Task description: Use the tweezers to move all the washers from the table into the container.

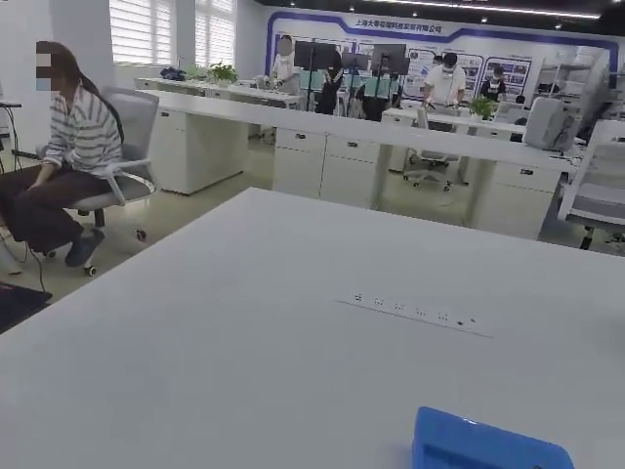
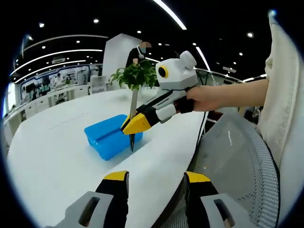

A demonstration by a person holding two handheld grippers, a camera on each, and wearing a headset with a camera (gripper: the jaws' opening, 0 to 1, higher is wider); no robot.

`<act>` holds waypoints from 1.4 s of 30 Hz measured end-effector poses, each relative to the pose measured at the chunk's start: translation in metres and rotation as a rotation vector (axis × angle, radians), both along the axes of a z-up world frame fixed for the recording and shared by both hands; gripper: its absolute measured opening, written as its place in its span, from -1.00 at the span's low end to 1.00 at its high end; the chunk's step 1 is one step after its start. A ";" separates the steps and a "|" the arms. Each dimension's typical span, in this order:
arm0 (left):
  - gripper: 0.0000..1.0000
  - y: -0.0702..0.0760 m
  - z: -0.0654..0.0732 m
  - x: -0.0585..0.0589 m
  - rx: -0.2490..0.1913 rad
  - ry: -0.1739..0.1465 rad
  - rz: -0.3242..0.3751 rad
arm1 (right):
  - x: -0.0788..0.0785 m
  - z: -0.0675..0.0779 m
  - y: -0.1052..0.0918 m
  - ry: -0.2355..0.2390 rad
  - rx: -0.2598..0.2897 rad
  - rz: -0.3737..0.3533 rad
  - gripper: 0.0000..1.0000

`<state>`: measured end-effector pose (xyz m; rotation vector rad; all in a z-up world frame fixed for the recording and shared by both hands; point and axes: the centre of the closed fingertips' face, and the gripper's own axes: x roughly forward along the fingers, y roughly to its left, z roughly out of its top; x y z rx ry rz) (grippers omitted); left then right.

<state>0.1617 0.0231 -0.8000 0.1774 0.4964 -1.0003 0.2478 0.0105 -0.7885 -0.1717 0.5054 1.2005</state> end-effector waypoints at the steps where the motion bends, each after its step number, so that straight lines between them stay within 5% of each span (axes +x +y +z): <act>1: -0.14 -0.001 0.001 0.000 -0.006 0.005 -0.005 | -0.007 -0.004 -0.002 0.006 -0.027 0.031 -0.93; 5: -0.38 -0.002 0.007 0.001 0.002 -0.003 -0.055 | -0.028 -0.019 -0.007 -0.021 -0.129 0.135 -0.93; 10: -0.51 -0.003 0.021 0.010 0.009 -0.022 -0.091 | -0.050 -0.026 -0.005 -0.008 -0.135 0.200 -0.94; 14: -0.62 -0.005 0.033 0.015 -0.016 -0.006 -0.120 | -0.065 -0.030 -0.006 -0.007 -0.156 0.263 -0.94; 22: -0.89 -0.028 0.051 0.014 -0.031 -0.027 -0.247 | -0.087 -0.033 -0.004 -0.028 -0.202 0.365 -0.94; 32: -1.00 -0.049 0.057 0.004 -0.016 -0.041 -0.354 | -0.091 -0.040 -0.013 -0.063 -0.293 0.417 -0.93; 35: -1.00 -0.054 0.052 0.005 0.025 -0.042 -0.386 | -0.088 -0.038 -0.013 -0.077 -0.286 0.413 -0.93; 42: -1.00 -0.056 0.045 0.010 0.058 0.000 -0.410 | -0.082 -0.040 -0.020 -0.094 -0.303 0.391 -0.93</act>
